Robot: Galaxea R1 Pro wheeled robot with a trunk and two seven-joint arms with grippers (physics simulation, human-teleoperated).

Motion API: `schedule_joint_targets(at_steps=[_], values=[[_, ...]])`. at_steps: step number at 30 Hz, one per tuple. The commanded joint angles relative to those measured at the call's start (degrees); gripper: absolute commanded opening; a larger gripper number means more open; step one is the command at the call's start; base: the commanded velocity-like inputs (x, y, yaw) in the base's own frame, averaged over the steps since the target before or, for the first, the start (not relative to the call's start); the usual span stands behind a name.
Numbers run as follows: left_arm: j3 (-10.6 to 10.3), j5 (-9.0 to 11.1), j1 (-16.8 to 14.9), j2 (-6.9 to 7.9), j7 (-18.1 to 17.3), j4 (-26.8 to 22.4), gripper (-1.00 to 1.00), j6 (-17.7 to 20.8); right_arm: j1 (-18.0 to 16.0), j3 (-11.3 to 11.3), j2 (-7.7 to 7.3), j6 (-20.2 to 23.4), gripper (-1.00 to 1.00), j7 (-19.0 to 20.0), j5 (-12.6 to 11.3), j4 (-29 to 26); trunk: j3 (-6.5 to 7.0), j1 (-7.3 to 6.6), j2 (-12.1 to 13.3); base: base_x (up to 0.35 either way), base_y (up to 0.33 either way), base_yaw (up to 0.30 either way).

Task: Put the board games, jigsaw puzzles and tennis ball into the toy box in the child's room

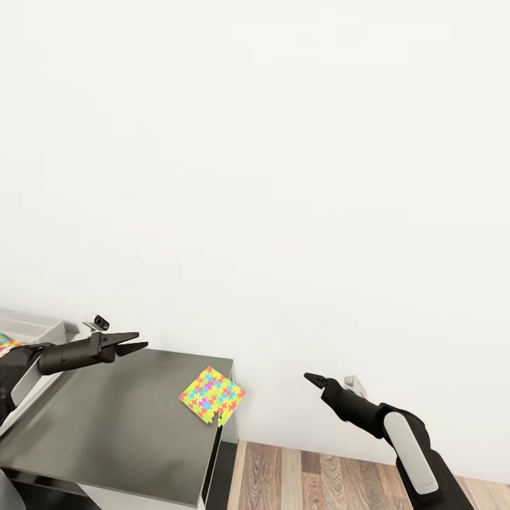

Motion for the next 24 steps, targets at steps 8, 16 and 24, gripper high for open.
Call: schedule_joint_targets(at_steps=[8,16,24], values=[[-0.30,0.24,-0.08,0.07,-0.22,0.03,1.00,0.61,-0.05,-0.12,0.02,0.35,1.00,0.34,0.24,-0.01,-0.11,0.04,-0.13,0.000,0.000,0.000],[-0.29,0.24,-0.08,0.07,-0.22,0.03,1.00,0.61,-0.05,-0.12,0.04,0.30,1.00,0.28,0.31,-0.02,-0.11,0.04,-0.13,0.000,0.000,0.000],[-0.32,0.34,-0.08,0.06,-0.22,0.03,1.00,0.61,-0.39,0.47,0.46,-0.12,1.00,0.00,0.37,1.82,-0.11,0.04,-0.13,0.000,0.000,0.000]])
